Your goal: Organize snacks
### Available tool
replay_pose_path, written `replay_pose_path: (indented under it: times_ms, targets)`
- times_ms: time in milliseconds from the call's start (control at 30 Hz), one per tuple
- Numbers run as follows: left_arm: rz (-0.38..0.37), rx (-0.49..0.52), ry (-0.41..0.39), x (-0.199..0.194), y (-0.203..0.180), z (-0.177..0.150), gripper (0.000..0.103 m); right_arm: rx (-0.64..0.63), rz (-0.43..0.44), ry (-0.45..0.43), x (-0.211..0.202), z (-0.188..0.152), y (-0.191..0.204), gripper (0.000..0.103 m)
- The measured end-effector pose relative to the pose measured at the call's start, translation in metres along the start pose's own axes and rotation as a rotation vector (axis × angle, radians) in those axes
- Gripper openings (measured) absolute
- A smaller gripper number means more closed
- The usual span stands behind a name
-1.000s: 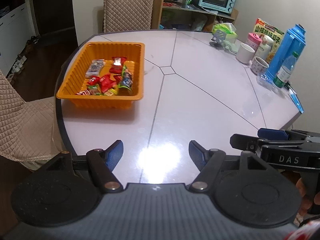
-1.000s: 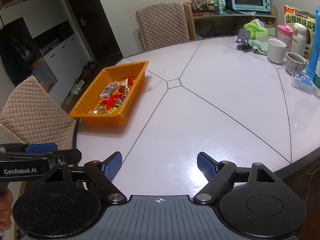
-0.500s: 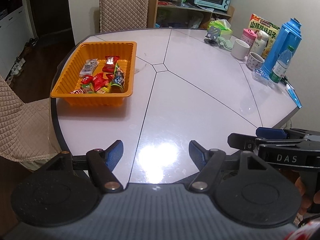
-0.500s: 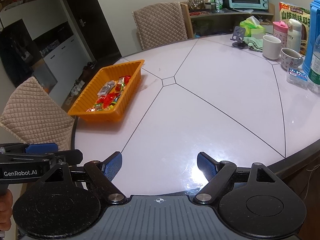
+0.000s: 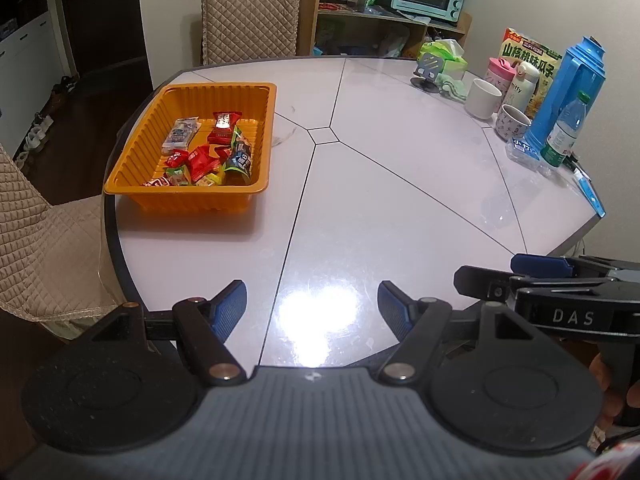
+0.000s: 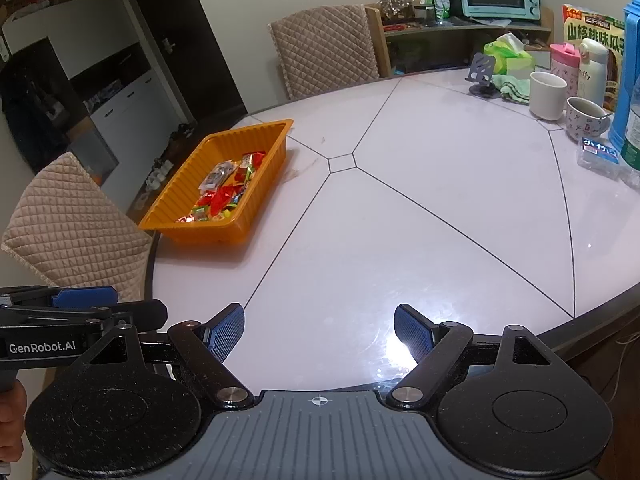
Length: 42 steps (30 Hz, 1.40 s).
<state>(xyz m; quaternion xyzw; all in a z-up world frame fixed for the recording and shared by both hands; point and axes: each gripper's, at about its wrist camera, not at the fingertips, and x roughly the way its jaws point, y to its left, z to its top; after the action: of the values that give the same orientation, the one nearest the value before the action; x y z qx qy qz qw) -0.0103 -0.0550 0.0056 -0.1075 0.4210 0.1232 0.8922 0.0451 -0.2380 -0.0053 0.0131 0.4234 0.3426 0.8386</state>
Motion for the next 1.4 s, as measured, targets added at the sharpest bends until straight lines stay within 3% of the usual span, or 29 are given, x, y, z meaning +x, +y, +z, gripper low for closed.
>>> replay_pose_path:
  times_ms: [1400]
  targets:
    - [-0.005,-0.001,0.0,0.0022,0.0029,0.003,0.07,0.003,-0.005,0.007,0.0053,0.0019,0.0002,0.082]
